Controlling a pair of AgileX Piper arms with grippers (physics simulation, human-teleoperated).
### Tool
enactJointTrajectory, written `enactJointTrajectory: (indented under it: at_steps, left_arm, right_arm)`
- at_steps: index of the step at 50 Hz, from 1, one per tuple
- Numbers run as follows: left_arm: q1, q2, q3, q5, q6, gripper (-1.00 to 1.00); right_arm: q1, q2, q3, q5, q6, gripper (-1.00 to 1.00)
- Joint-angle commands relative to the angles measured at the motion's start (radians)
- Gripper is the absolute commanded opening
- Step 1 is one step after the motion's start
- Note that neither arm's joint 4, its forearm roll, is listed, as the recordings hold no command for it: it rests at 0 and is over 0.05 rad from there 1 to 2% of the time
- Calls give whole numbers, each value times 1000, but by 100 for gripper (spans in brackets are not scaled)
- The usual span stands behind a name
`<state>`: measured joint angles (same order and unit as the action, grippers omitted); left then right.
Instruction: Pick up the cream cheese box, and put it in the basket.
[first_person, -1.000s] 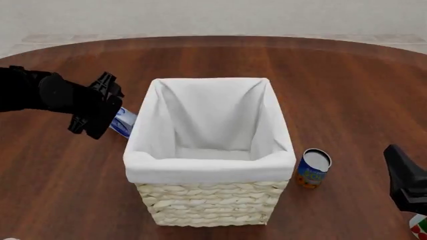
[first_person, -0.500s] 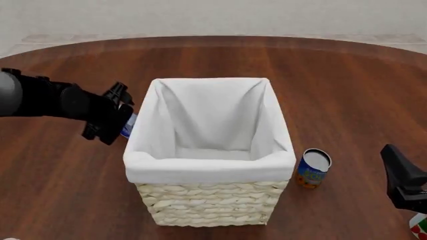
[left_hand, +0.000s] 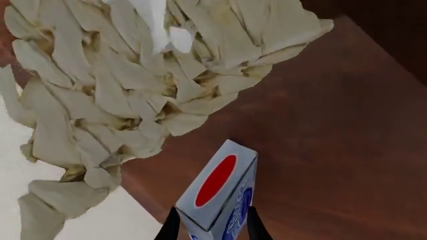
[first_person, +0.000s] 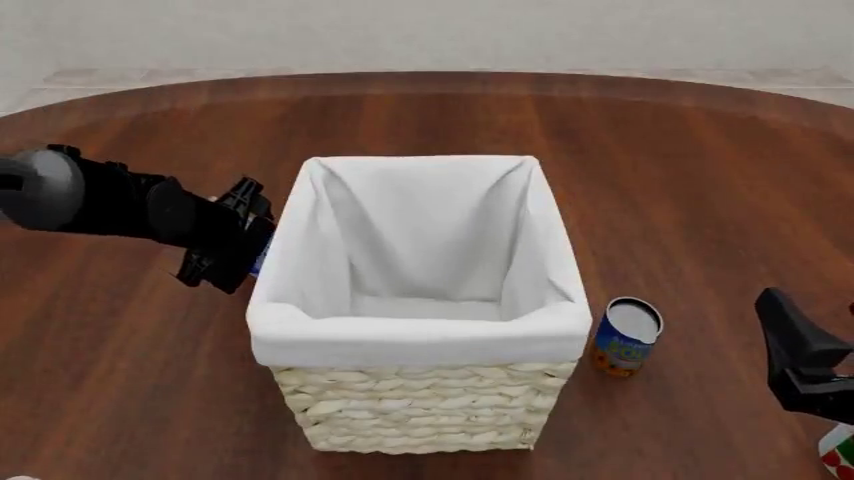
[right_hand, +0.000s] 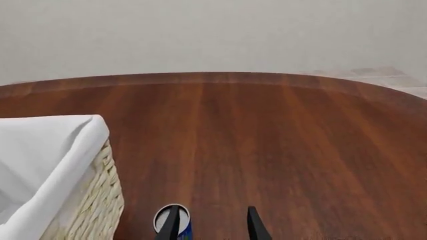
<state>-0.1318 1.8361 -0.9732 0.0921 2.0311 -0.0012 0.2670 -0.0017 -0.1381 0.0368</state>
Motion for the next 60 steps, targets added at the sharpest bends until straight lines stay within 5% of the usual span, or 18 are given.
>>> enactJointTrajectory:
  at_steps: [1, 8, 14, 15, 45, 51, 55, 60]
  left_arm:
    - [-21, 16, -12, 40, -42, 100]
    - [-45, 5, -24, 140, -133, 100]
    - [-50, -4, -16, 140, -136, 100]
    - [-50, -9, -13, 138, -132, -100]
    - [20, -214, 101, 165, -40, -100]
    - [-37, -303, 85, 228, -146, -100]
    - [68, -324, 123, 227, -15, -100]
    - [57, -368, 102, 264, -56, -100]
  right_arm:
    - [-5, 31, 0, -17, 1, 100]
    - [-3, 48, 0, -26, 0, 100]
    - [-1, 52, 0, -29, -2, 100]
    - [-1, 52, 0, -28, -2, 100]
    - [16, 15, 0, -9, -1, 100]
    - [20, -1, 0, 0, 3, 100]
    - [21, -15, 0, 8, 4, 100]
    - [27, -26, 0, 14, 5, 100]
